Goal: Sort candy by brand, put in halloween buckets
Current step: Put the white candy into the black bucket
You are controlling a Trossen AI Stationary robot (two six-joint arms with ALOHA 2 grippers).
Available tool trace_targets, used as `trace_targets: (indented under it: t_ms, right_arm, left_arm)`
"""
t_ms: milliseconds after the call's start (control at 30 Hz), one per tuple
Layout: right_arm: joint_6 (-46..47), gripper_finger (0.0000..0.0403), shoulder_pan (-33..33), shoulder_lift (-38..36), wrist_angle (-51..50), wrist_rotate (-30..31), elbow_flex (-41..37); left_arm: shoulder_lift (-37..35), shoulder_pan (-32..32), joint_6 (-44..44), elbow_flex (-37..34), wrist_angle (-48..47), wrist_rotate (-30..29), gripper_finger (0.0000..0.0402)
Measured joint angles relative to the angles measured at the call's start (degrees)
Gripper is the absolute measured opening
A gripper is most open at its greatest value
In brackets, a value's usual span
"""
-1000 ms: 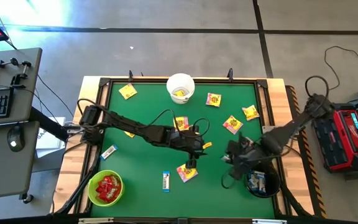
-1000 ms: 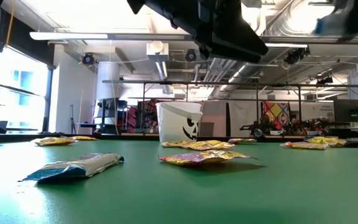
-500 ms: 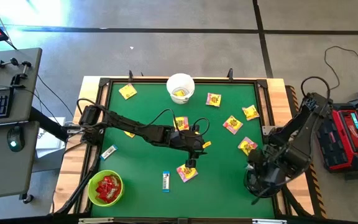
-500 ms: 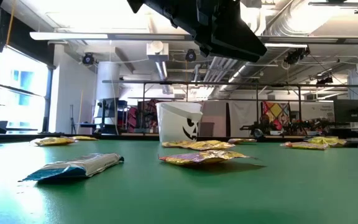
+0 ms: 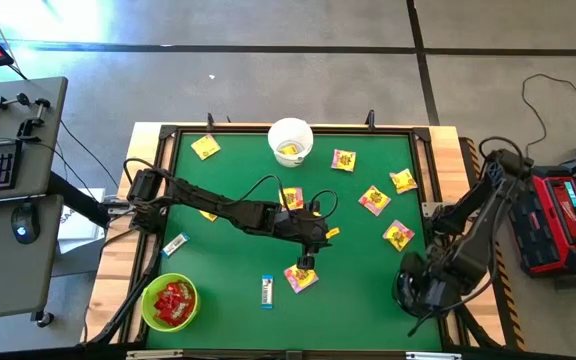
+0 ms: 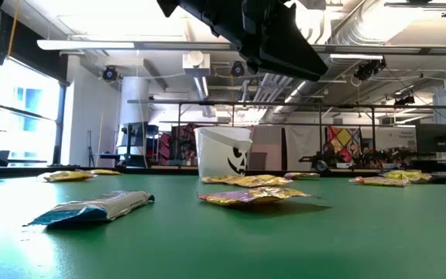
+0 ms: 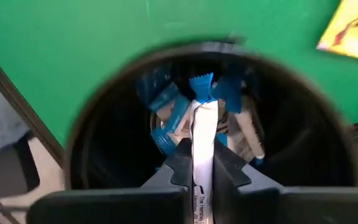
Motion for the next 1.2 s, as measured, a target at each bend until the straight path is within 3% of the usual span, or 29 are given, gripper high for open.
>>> trace_targets:
  t_ms: [333, 633, 800, 1000, 1200]
  right_arm:
    - [1.82, 0.0029, 1.25, 0.0, 2.22, -3.46, -5.63]
    - [0.95, 0.0148, 0.2, -0.07, -1.1, -6.64, -4.28]
    - [0.74, 0.0177, 0.44, -0.07, -4.51, -3.97, 1.27]
    - [-2.86, 0.0145, 0.75, -0.13, -12.28, 6.09, 7.0]
    - [-17.39, 0.0022, -3.78, -0.13, -14.32, 17.35, 7.18]
  left_arm:
    - [0.0, 0.07, 0.06, 0.0, -0.11, 0.42, 0.0052]
    - [0.0, 0.09, -0.85, 0.0, -1.45, 0.4, 0.002]
    - [0.0, -0.4, 1.04, 0.0, -2.76, -0.34, 0.0002]
    - [-0.09, -1.89, 2.5, 0.0, -6.12, -1.41, 0.0001]
    - [-0.13, -2.38, 2.67, 0.0, -5.39, -1.34, 0.0]
